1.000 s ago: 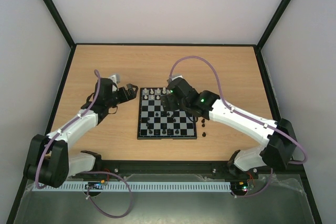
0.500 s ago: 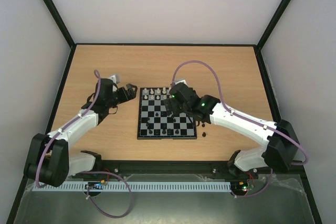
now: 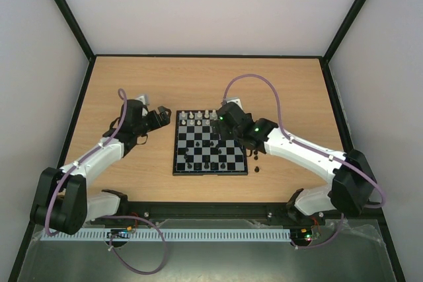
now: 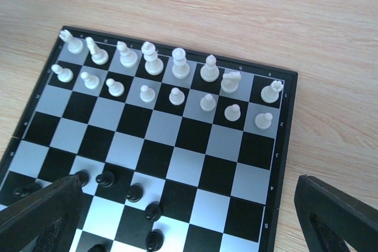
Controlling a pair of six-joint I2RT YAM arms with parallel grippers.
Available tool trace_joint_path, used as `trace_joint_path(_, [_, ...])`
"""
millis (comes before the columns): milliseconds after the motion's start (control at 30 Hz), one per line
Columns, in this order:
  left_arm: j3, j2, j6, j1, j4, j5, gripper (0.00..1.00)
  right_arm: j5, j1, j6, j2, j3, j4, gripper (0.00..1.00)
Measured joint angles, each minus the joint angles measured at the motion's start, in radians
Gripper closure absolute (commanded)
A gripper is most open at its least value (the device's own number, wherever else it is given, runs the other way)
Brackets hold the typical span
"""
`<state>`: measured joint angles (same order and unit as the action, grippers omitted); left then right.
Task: Set up the chess pieces on the board
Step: Move the chess piece to the chessboard.
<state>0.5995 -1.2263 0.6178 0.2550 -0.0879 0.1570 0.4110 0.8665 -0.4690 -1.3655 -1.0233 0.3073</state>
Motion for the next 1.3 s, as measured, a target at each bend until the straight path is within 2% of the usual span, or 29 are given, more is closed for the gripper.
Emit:
trace_joint_path(433, [-0.003, 0.023, 0.000, 0.000, 0.003, 0.001, 0.01, -0.012, -0.045, -0.033, -0.037, 0.008, 0.001, 0.01])
trace_joint_path(833, [-0.004, -0.004, 0.000, 0.004, -0.003, 0.026, 0.01, -0.018, -0.151, -0.124, 0.054, 0.147, 0.062, 0.00])
trace_joint_path(967, [-0.004, -0.012, 0.000, 0.010, -0.002, 0.026, 0.00, -0.027, -0.154, -0.138, 0.073, 0.162, 0.084, 0.03])
trace_joint_path(1300, [-0.004, -0.023, -0.001, 0.015, 0.002, 0.024, 0.01, -0.211, -0.154, -0.101, 0.097, 0.196, 0.051, 0.03])
